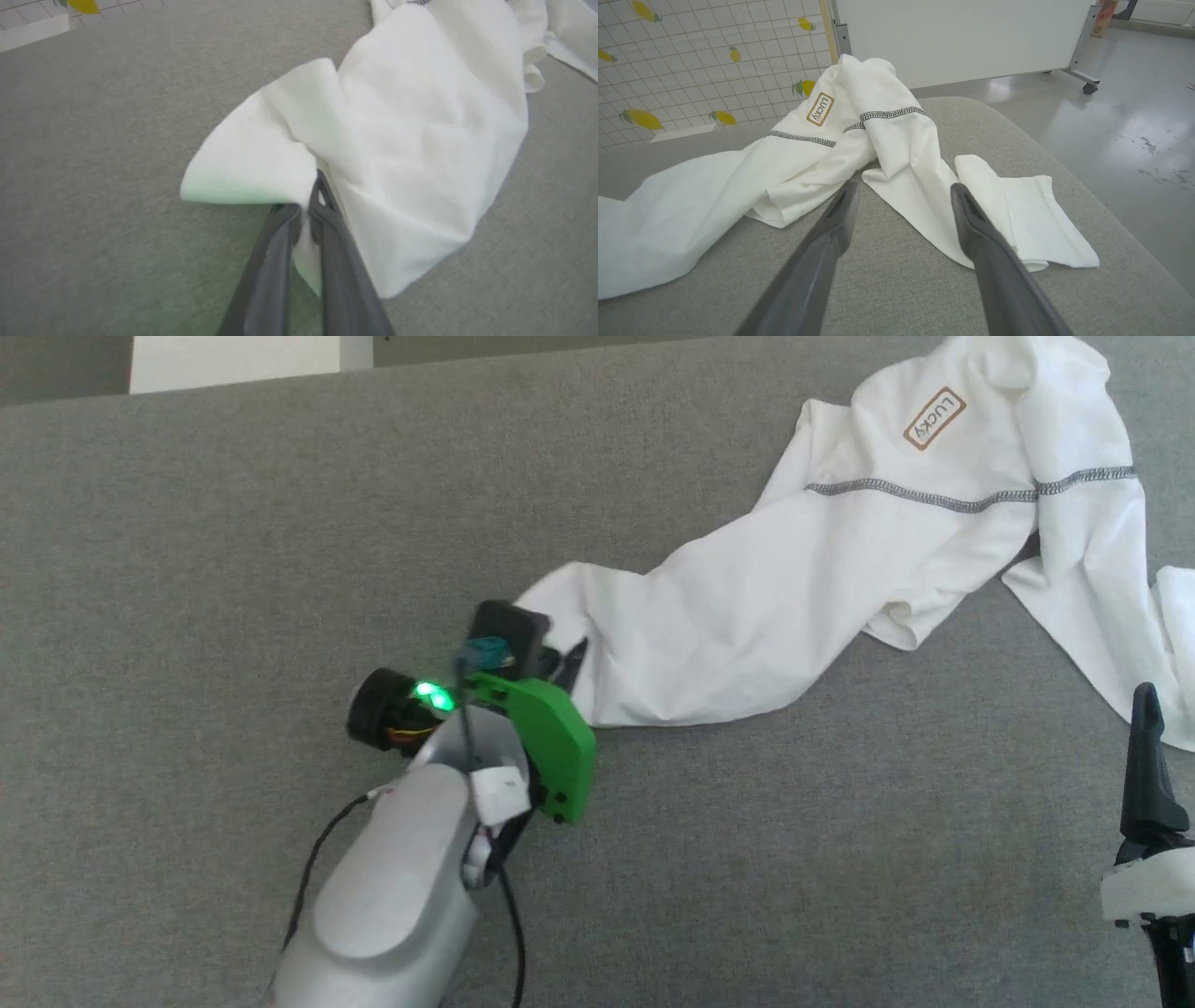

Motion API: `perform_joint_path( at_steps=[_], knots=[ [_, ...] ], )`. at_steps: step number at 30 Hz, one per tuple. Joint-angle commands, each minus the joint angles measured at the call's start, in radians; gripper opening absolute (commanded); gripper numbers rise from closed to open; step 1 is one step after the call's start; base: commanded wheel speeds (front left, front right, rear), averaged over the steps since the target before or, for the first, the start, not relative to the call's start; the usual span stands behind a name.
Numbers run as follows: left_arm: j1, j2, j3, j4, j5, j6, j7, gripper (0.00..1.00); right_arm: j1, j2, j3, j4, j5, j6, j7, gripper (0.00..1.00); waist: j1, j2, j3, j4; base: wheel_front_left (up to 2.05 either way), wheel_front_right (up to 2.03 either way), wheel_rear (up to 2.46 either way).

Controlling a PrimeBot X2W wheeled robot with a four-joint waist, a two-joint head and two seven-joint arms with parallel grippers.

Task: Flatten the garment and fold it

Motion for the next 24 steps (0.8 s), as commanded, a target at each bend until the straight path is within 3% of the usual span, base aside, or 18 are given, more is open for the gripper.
perform_joint_path(
  at_steps=[1,10,14,18,22,23,24],
  knots=[
    [0.03,0.025,0.035,-0.038,-0.02,0.023,-0.018,0.0,0.007,0.001,-0.003,-0.001,-0.002,-0.002,0.002,1.0,0.0,-0.0001,-0.062,0.045,0.0,0.0,0.0],
    [0.305,0.187,0.364,-0.422,-0.122,0.225,-0.041,0.0,0.044,0.001,-0.001,-0.025,0.01,-0.002,0.034,1.0,0.0,-0.0001,-0.108,0.096,0.0,0.0,0.0],
    [0.473,0.214,0.5,-0.545,-0.154,0.309,-0.029,0.0,0.057,0.001,-0.006,-0.031,0.009,-0.002,0.046,1.0,0.0,-0.0001,-0.108,0.106,0.0,0.0,0.0],
    [0.618,0.207,0.592,-0.583,-0.185,0.348,-0.045,0.0,0.067,0.001,-0.011,-0.026,0.009,-0.002,0.055,1.0,0.0,-0.0001,-0.111,0.115,0.0,0.0,0.0],
    [0.673,0.183,0.585,-0.56,-0.181,0.349,-0.08,0.0,0.07,0.001,-0.004,-0.016,0.008,-0.002,0.063,1.0,0.0,-0.0001,-0.115,0.125,0.0,0.0,0.0],
    [0.671,0.172,0.575,-0.559,-0.182,0.346,-0.091,0.44,0.07,0.001,-0.002,-0.014,0.009,-0.002,0.064,1.0,0.0,-0.0001,-0.117,0.126,0.0,0.0,0.0],
    [0.663,0.158,0.56,-0.56,-0.185,0.34,-0.105,0.8,0.069,0.001,0.0,-0.012,0.009,-0.002,0.067,1.0,0.0,-0.0001,-0.119,0.128,0.0,0.0,0.0]
  ],
)
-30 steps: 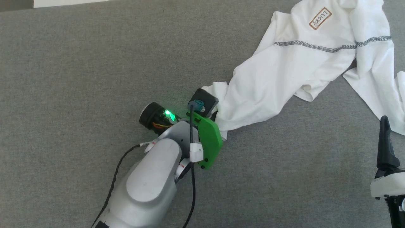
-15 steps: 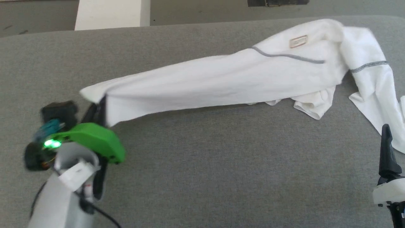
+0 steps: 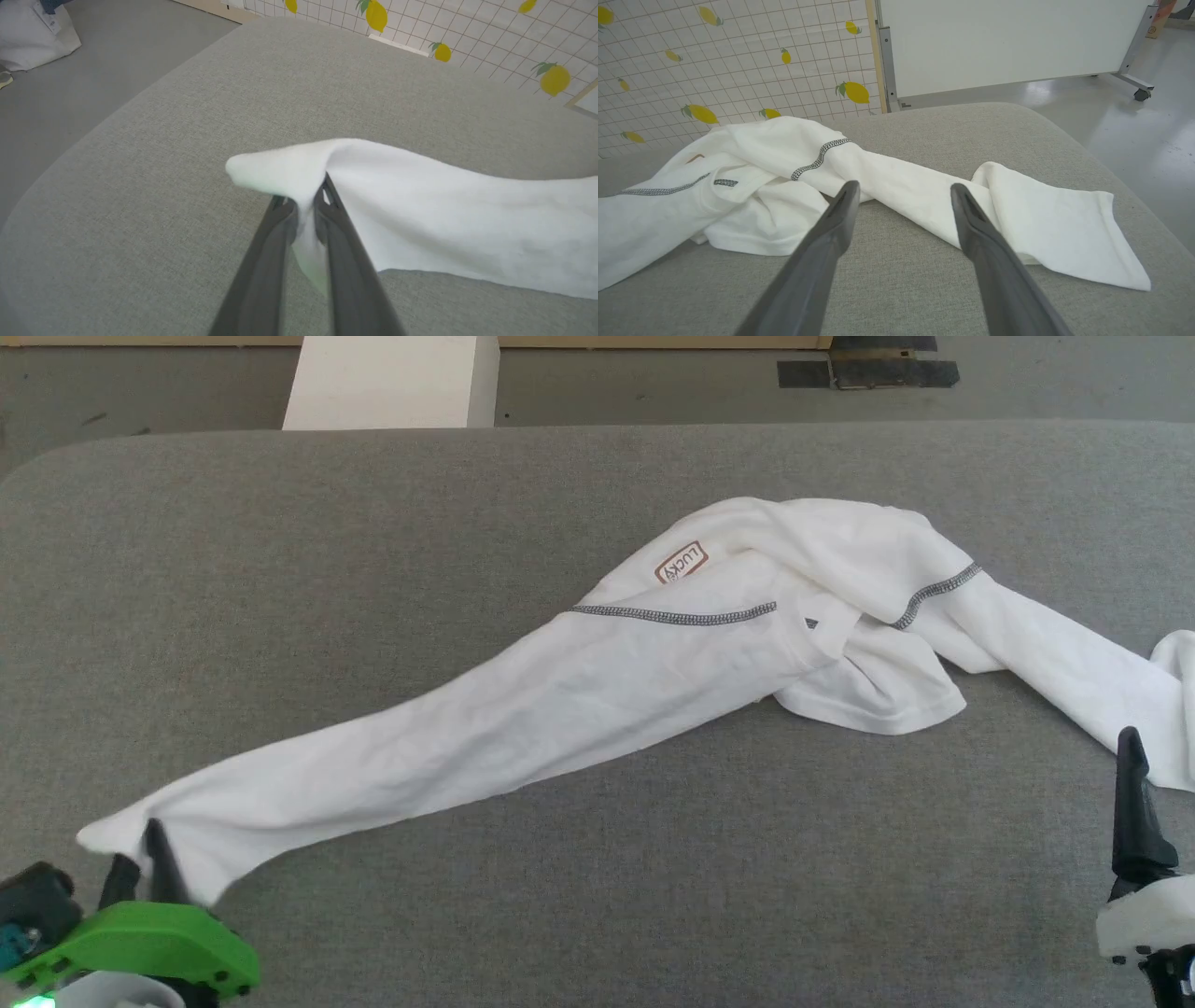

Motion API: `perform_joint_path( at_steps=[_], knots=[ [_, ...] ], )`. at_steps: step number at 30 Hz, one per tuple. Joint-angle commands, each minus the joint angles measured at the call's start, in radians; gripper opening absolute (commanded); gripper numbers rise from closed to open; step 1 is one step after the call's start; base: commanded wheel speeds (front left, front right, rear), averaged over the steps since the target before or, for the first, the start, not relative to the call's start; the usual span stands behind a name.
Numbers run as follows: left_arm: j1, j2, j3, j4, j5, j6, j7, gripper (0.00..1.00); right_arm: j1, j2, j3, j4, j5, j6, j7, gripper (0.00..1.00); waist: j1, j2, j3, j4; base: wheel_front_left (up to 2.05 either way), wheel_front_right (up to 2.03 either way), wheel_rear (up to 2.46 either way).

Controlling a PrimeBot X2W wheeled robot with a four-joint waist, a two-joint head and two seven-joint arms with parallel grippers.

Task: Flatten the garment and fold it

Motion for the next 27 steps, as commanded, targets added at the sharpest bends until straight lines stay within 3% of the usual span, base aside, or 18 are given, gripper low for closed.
perform_joint_path(
  at_steps=[1,3,9,13,21,27],
  knots=[
    [-0.019,-0.021,-0.022,-0.005,-0.002,-0.009,-0.019,1.0,0.006,0.001,0.003,0.002,0.004,-0.002,0.006,1.0,0.0,0.0,-0.005,0.004,0.0,0.0,0.0],
    [-0.052,-0.04,-0.053,-0.018,-0.003,-0.024,-0.041,1.0,0.004,0.001,0.005,0.003,0.003,-0.002,0.009,1.0,0.0,0.0,-0.009,0.006,0.0,0.0,0.0],
    [-0.187,-0.028,-0.18,-0.099,0.055,-0.099,-0.063,1.0,-0.001,0.001,0.012,-0.004,0.001,-0.002,0.015,1.0,0.0,0.0,0.0,-0.002,0.0,0.0,0.0],
    [-0.277,-0.011,-0.328,-0.099,0.12,-0.177,-0.021,1.0,-0.005,0.001,0.019,-0.001,0.009,-0.002,0.013,1.0,0.0,0.0,0.023,-0.015,0.0,0.0,0.0],
    [-0.398,0.016,-0.591,0.11,0.206,-0.364,0.089,1.0,-0.026,0.001,0.026,0.006,0.018,-0.002,0.005,1.0,0.0,0.0,0.073,-0.047,0.0,0.0,0.0],
    [-0.503,0.038,-0.691,0.305,0.287,-0.414,0.097,1.0,-0.044,0.001,0.026,0.01,0.017,-0.002,-0.001,1.0,0.0,0.0,0.105,-0.06,0.0,0.0,0.0]
  ],
)
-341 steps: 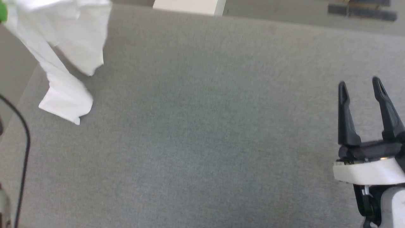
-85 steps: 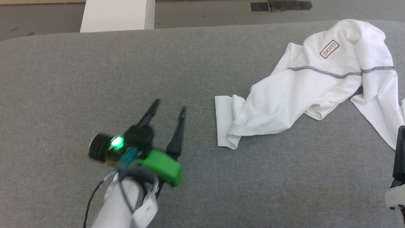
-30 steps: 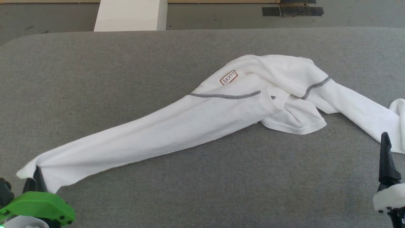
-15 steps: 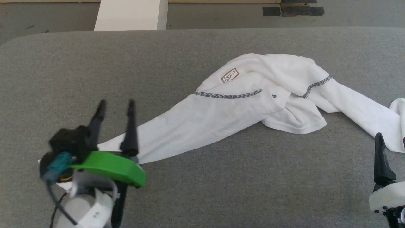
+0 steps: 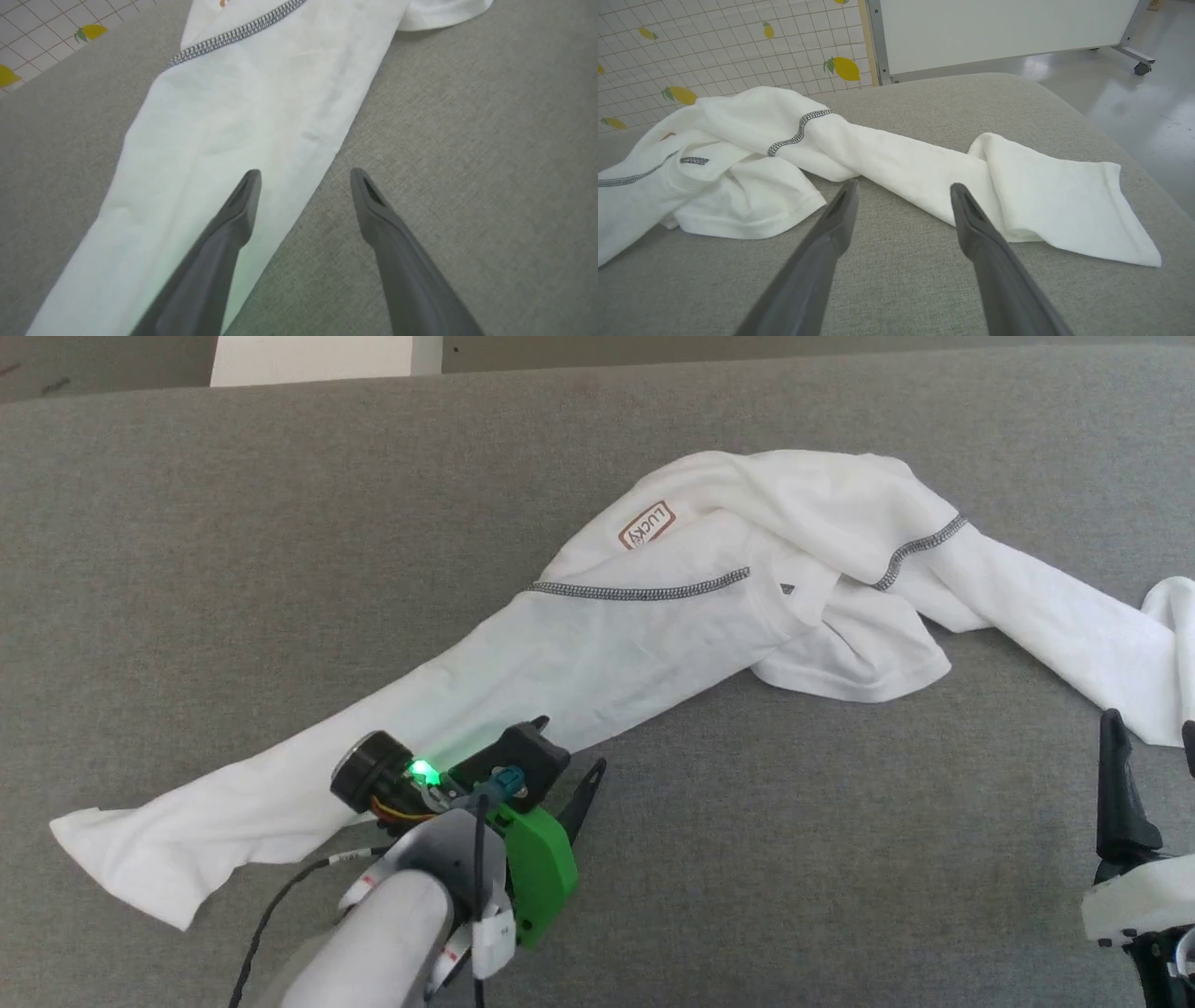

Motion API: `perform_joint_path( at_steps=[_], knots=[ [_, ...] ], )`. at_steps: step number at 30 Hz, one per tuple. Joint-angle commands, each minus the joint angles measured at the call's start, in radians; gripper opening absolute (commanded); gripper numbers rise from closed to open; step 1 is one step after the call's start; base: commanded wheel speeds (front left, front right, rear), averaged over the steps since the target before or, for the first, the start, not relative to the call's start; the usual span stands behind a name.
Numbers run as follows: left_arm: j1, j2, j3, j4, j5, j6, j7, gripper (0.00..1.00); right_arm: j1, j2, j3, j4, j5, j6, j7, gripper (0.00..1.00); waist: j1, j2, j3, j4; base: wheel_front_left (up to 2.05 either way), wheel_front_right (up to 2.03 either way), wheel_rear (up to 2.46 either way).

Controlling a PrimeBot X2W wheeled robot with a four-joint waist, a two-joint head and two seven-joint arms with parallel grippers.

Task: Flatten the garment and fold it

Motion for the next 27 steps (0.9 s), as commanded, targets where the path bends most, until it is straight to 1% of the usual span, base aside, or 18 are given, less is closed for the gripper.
perform_joint_path(
  at_steps=[1,4,8,9,10,14,16,19,22,24,27],
  knots=[
    [-0.037,0.006,-0.016,0.037,0.015,-0.009,-0.002,1.0,-0.018,0.001,0.0,0.004,0.004,-0.002,-0.008,1.0,0.0,0.0,0.016,-0.008,0.0,0.0,0.0],
    [-0.088,0.006,-0.067,0.134,0.034,-0.023,0.003,1.0,-0.027,0.001,0.005,0.006,0.002,-0.002,-0.009,1.0,0.0,0.0,0.031,-0.011,0.0,0.0,0.0],
    [-0.142,-0.004,-0.123,0.227,0.035,-0.033,-0.005,1.0,-0.037,0.001,0.008,0.008,0.0,-0.002,-0.009,1.0,0.0,0.0,0.041,-0.009,0.0,0.0,0.0],
    [-0.152,-0.008,-0.129,0.241,0.032,-0.034,-0.014,0.2,-0.039,0.001,0.008,0.008,-0.001,-0.002,-0.009,1.0,0.0,0.0,0.041,-0.009,0.0,0.0,0.0],
    [-0.162,-0.017,-0.13,0.255,0.023,-0.034,-0.026,0.0,-0.041,0.001,0.008,0.008,-0.002,-0.002,-0.008,1.0,0.0,0.0,0.041,-0.007,0.0,0.0,0.0],
    [-0.172,-0.056,-0.112,0.259,-0.044,-0.036,-0.074,0.0,-0.038,0.001,0.003,0.011,-0.01,-0.002,-0.005,1.0,0.0,0.0,0.016,0.008,0.0,0.0,0.0],
    [-0.161,-0.074,-0.093,0.217,-0.093,-0.037,-0.098,0.0,-0.032,0.001,0.001,0.013,-0.015,-0.002,-0.003,1.0,0.0,0.0,-0.006,0.018,0.0,0.0,0.0],
    [-0.122,-0.084,-0.064,0.097,-0.184,-0.037,-0.108,0.0,-0.018,0.001,-0.004,0.013,-0.02,-0.002,0.002,1.0,0.0,0.0,-0.045,0.04,0.0,0.0,0.0],
    [-0.07,-0.044,-0.068,-0.048,-0.247,-0.038,-0.061,0.0,0.001,0.001,-0.002,0.015,-0.019,-0.002,0.009,1.0,0.0,0.0,-0.08,0.063,0.0,0.0,0.0],
    [-0.015,0.001,-0.072,-0.145,-0.291,-0.038,-0.006,0.0,0.014,0.001,0.005,0.019,-0.016,-0.002,0.015,1.0,0.0,0.0,-0.1,0.077,0.0,0.0,0.0],
    [0.107,0.093,-0.082,-0.266,-0.361,-0.031,0.114,0.0,0.03,0.001,0.016,0.024,-0.006,-0.002,0.023,1.0,0.0,0.0,-0.121,0.09,0.0,0.0,0.0]
  ],
)
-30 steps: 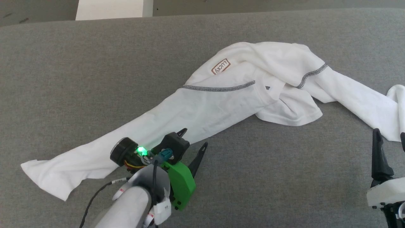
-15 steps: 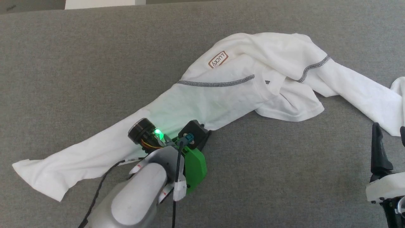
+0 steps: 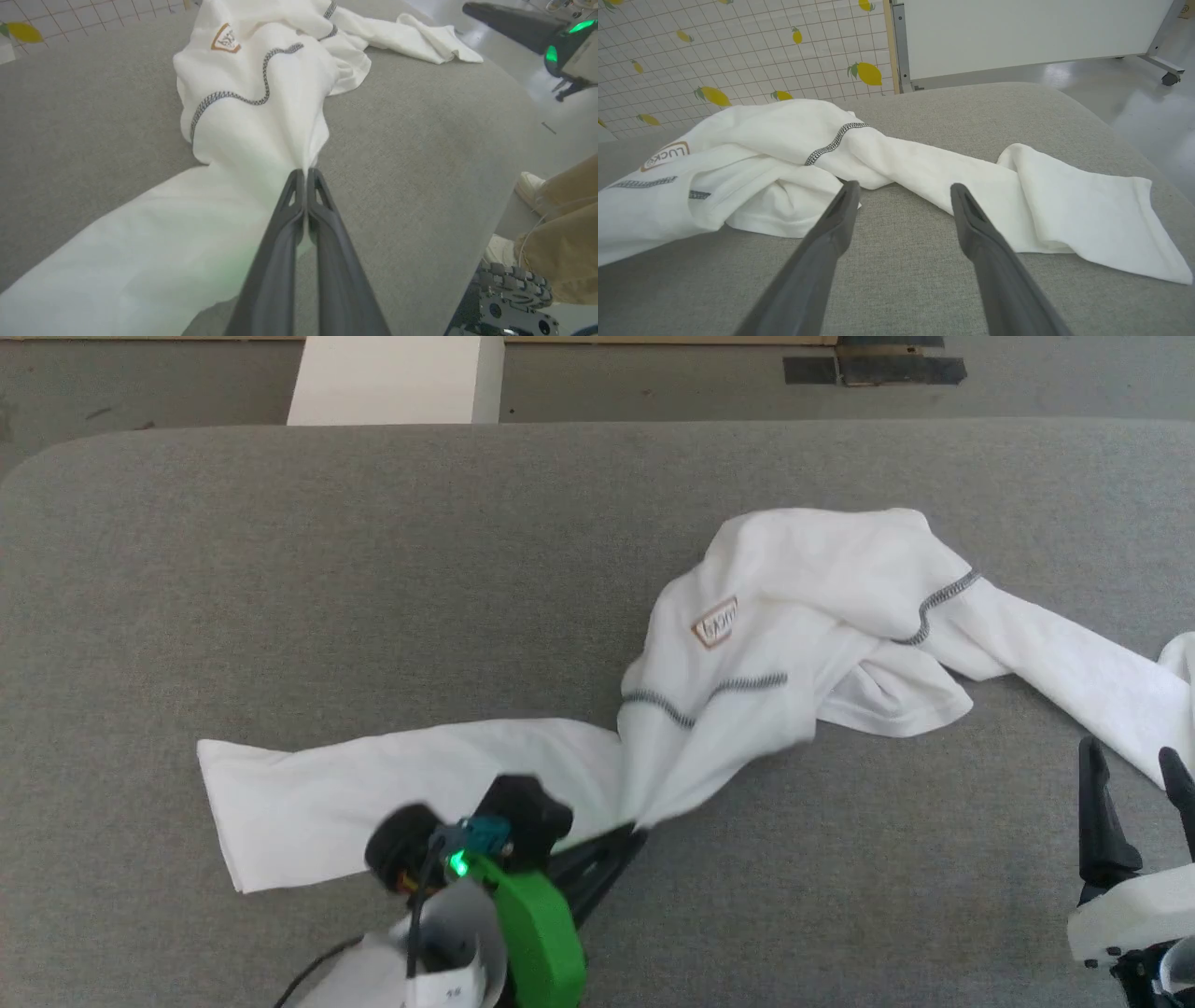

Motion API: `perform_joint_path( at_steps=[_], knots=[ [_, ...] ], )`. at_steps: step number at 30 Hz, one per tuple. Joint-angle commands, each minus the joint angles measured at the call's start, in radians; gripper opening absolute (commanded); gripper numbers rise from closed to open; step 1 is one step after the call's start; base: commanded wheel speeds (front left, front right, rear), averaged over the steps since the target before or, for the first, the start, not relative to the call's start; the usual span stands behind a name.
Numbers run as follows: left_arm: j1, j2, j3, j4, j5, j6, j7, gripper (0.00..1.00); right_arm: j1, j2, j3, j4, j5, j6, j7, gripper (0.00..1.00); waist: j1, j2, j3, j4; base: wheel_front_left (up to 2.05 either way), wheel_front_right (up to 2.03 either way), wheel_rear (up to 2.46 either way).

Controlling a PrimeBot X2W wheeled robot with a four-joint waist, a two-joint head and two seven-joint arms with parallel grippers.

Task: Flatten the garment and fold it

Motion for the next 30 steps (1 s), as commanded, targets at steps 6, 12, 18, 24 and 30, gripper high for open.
perform_joint_path(
  at_steps=[6,12,18,24,30],
  knots=[
    [0.334,0.21,-0.016,-0.108,-0.148,0.077,0.216,0.0,0.035,0.0,-0.004,0.015,0.004,-0.002,0.013,1.0,0.0,0.0,-0.05,0.043,0.0,0.0,0.0],
    [0.443,0.241,-0.004,-0.084,-0.113,0.143,0.147,0.49,0.054,0.0,-0.018,0.029,-0.004,-0.002,0.024,1.0,0.0,0.0,-0.051,0.058,0.0,0.0,0.0],
    [0.388,0.093,0.061,-0.085,-0.153,0.15,-0.055,1.0,0.05,0.0,-0.01,0.038,-0.001,-0.002,0.033,1.0,0.0,0.0,-0.064,0.07,0.0,0.0,0.0],
    [0.27,-0.029,0.286,-0.091,-0.03,0.268,-0.455,1.0,0.044,0.0,-0.002,0.049,0.004,-0.002,0.027,1.0,0.0,0.0,-0.063,0.06,0.0,0.0,0.0],
    [0.252,-0.074,0.317,0.009,0.164,0.403,-0.602,1.0,0.038,0.0,0.015,0.061,0.012,-0.002,0.009,1.0,0.0,0.0,-0.051,0.034,0.0,0.0,0.0]
  ],
)
